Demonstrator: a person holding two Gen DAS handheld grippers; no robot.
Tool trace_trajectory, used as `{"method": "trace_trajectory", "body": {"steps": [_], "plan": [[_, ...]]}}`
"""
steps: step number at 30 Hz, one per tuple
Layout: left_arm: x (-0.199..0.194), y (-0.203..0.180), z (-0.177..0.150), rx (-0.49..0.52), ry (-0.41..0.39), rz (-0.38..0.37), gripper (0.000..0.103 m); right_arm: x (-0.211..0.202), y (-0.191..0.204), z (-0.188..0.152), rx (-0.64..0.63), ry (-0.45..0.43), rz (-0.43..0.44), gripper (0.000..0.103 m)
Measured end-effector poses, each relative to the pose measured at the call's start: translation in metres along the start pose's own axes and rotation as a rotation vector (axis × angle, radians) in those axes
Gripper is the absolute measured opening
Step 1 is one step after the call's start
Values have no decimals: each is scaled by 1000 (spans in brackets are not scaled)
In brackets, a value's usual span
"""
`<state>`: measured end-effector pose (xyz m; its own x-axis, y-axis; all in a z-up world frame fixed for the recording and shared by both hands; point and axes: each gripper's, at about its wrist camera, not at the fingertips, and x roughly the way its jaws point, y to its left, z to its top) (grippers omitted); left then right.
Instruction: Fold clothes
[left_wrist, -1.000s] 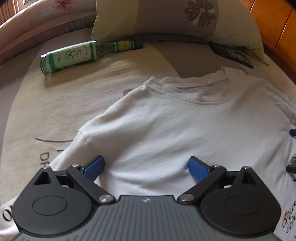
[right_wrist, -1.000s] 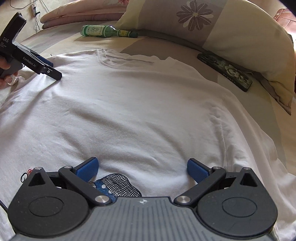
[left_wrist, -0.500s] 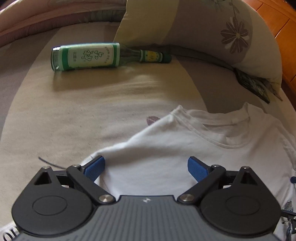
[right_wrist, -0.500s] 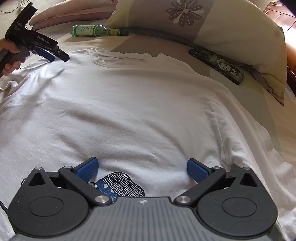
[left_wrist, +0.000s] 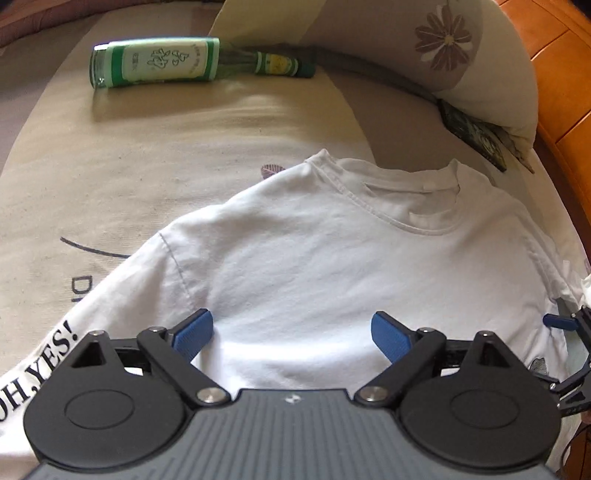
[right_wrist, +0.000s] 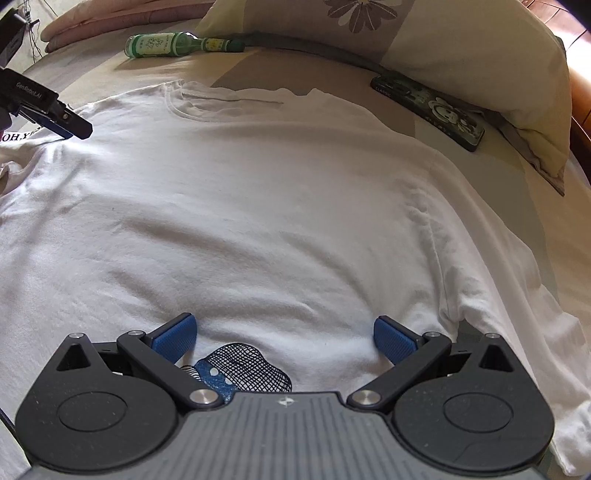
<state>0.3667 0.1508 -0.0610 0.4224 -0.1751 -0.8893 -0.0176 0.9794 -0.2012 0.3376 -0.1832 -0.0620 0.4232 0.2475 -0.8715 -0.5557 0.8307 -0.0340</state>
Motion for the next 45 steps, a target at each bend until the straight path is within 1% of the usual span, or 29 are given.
{"method": "trace_trajectory", "body": {"steps": [1, 2, 4, 6, 8, 11, 13, 15, 17, 18, 20, 22, 25, 27, 29, 32, 34, 36, 39, 42, 45], "plan": [[1, 0, 0, 23, 15, 100, 92, 0, 0, 0, 1, 3, 1, 103], [1, 2, 1, 37, 25, 170, 92, 0, 0, 0, 1, 0, 2, 103], [-3, 8, 3, 26, 23, 198, 92, 0, 0, -2, 2, -8, 1, 103], [-12, 5, 8, 15, 3, 176, 92, 0, 0, -3, 8, -13, -5, 103], [-19, -10, 13, 44, -30, 135, 92, 0, 1, -4, 19, -19, -12, 103], [-19, -43, 17, 111, -56, 51, 92, -1, 3, -3, 41, -24, -24, 103], [-12, -67, 17, 155, -51, -15, 92, 0, 3, -4, 53, -29, -27, 103], [0, -87, 14, 194, -32, -64, 92, 0, 2, -5, 61, -37, -28, 103], [15, -98, 8, 223, -14, -56, 92, -1, 2, -6, 60, -48, -26, 103], [21, -100, 6, 223, -8, -29, 92, -1, 2, -7, 58, -54, -23, 103], [29, -93, 4, 176, -13, 72, 92, -2, 1, -9, 56, -65, -18, 103], [24, -89, 9, 119, -23, 102, 92, -2, 0, -11, 50, -78, -13, 103], [18, -104, 14, 127, -15, 92, 91, -3, -1, -11, 39, -81, -5, 103], [13, -115, 18, 131, -10, 86, 91, -3, -3, -6, 31, -50, 6, 103], [9, -125, 22, 136, -4, 79, 92, -6, -7, -1, 37, -19, 34, 103], [8, -147, 24, 162, -4, 63, 92, -20, -18, -1, 74, -35, 115, 103], [14, -165, 23, 168, 4, 38, 92, -31, -28, -7, 90, -42, 136, 103], [19, -181, 23, 163, 16, 13, 92, -39, -41, -17, 99, -31, 151, 103], [27, -206, 23, 160, 33, -24, 92, -53, -61, -37, 108, -7, 143, 103], [30, -232, 23, 199, 39, -48, 92, -67, -83, -59, 125, 11, 108, 103], [35, -256, 24, 244, 53, -63, 92, -80, -107, -77, 185, 28, 78, 103]]}}
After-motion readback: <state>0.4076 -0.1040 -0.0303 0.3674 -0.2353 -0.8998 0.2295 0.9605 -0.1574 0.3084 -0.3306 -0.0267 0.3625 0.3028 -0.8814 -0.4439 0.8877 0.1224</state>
